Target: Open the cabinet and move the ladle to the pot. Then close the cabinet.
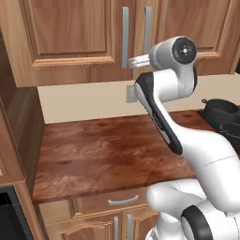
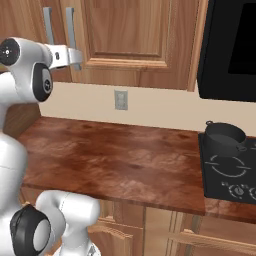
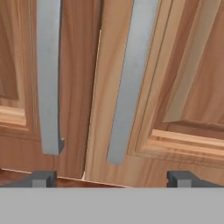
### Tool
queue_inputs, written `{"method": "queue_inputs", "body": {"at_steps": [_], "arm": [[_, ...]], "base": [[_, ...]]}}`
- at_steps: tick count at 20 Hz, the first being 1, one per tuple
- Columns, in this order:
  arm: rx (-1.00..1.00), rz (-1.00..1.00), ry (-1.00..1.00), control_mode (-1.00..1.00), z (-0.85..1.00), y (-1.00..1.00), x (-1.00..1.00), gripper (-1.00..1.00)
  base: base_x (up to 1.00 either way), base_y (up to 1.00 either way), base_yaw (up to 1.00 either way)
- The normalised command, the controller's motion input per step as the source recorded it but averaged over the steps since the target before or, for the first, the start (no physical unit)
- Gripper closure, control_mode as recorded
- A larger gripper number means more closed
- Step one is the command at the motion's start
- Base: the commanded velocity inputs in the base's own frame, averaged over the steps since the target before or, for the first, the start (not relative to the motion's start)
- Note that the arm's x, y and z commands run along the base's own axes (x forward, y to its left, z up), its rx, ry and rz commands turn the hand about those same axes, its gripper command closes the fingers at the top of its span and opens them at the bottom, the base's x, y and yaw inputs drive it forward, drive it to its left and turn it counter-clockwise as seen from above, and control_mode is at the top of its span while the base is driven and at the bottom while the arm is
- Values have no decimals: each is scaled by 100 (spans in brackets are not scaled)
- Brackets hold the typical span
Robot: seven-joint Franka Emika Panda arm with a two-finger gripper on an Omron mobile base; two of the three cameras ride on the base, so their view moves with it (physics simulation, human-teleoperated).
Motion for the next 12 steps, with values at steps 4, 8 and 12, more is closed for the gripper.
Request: {"method": "queue_inputs", "body": {"at_steps": [4,8,12], "arm": [[0,-1,0,-100,11,0,29,-100],[2,-1,2,-100,16,-3,30,-100],[1,-2,1,-100,12,-8,31,-100]], "base": [[0,0,0],[0,0,0],[0,0,0]]}}
